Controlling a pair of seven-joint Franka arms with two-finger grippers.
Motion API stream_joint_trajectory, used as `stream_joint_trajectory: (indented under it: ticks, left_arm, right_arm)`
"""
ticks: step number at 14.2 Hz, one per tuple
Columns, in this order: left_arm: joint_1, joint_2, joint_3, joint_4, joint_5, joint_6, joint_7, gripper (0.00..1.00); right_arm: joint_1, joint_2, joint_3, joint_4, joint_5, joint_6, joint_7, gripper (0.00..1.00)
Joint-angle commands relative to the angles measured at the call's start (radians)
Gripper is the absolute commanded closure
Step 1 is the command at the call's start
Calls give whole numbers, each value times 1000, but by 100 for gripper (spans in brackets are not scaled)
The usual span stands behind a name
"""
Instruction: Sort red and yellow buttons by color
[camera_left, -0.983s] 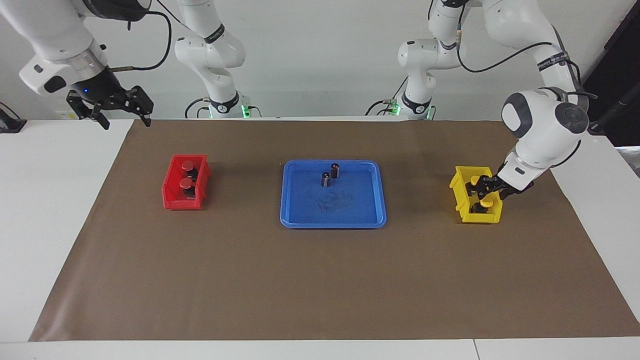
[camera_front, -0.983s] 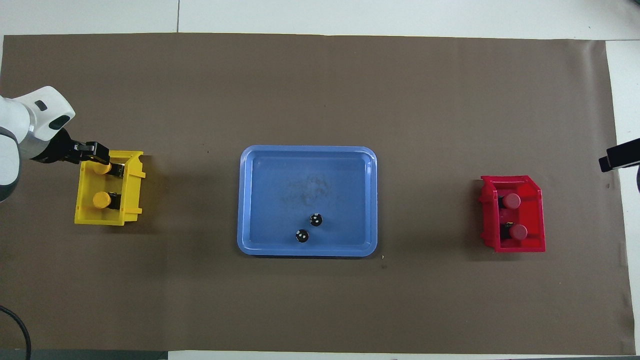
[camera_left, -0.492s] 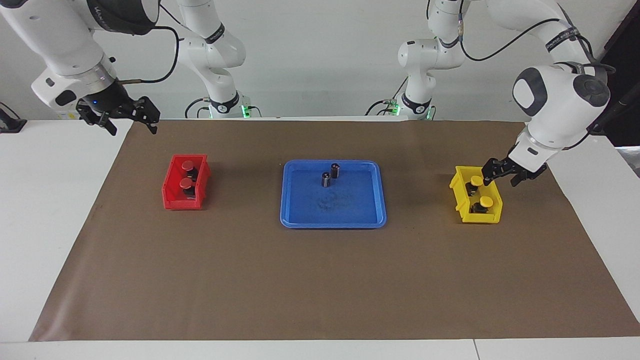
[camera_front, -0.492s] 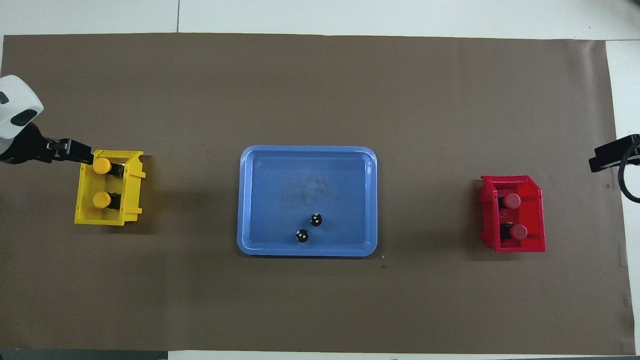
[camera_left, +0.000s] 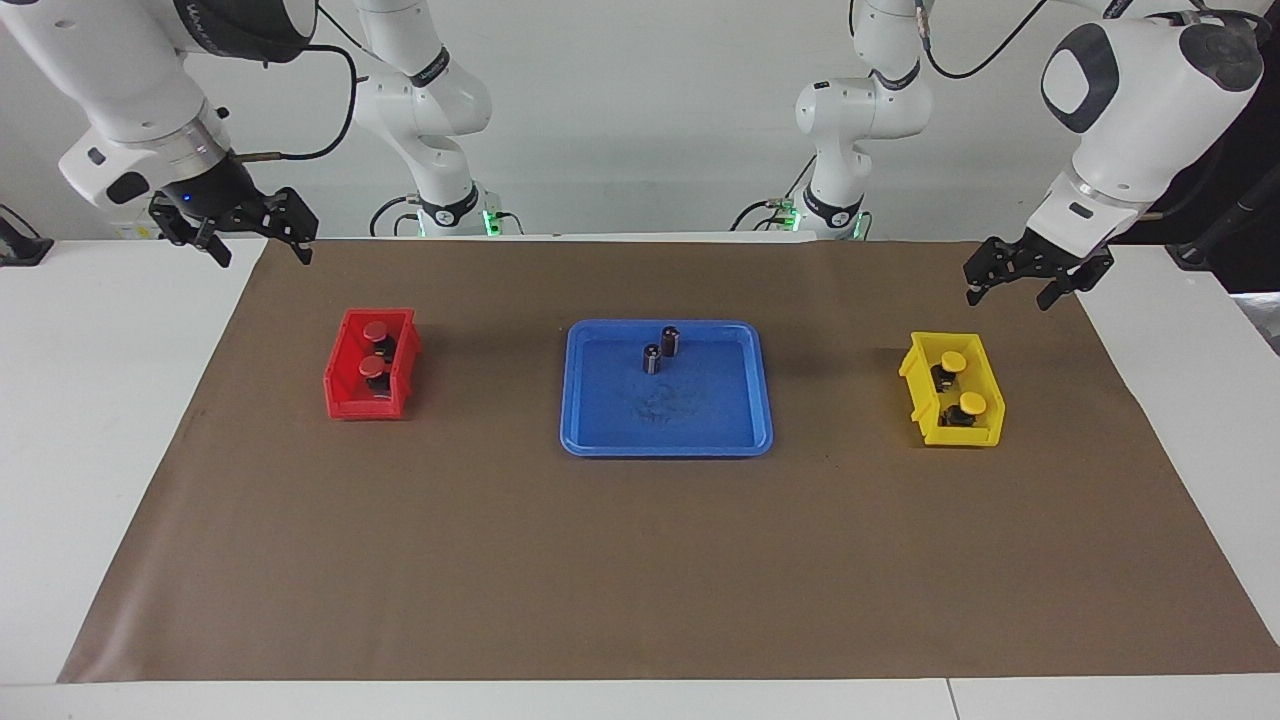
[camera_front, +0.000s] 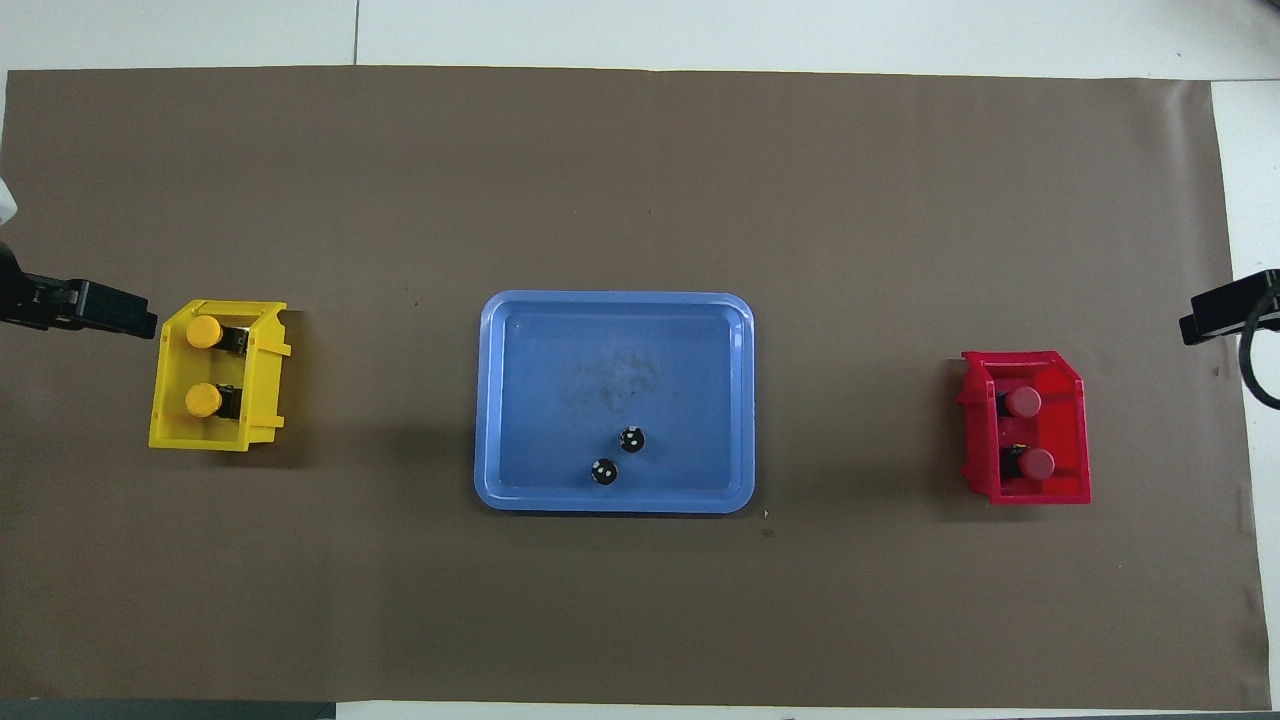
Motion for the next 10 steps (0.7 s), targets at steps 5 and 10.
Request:
stream_joint_trajectory:
  ticks: [5,10]
  left_arm:
    - [-5,7,-15,133,-12,-186,-21,0]
    - [4,7,-12,138,-4,-173,-17,0]
  right_arm:
    - [-2,-6,-1,10,-16,0,7,0]
    - [1,-6,-1,10,-16,5,13,0]
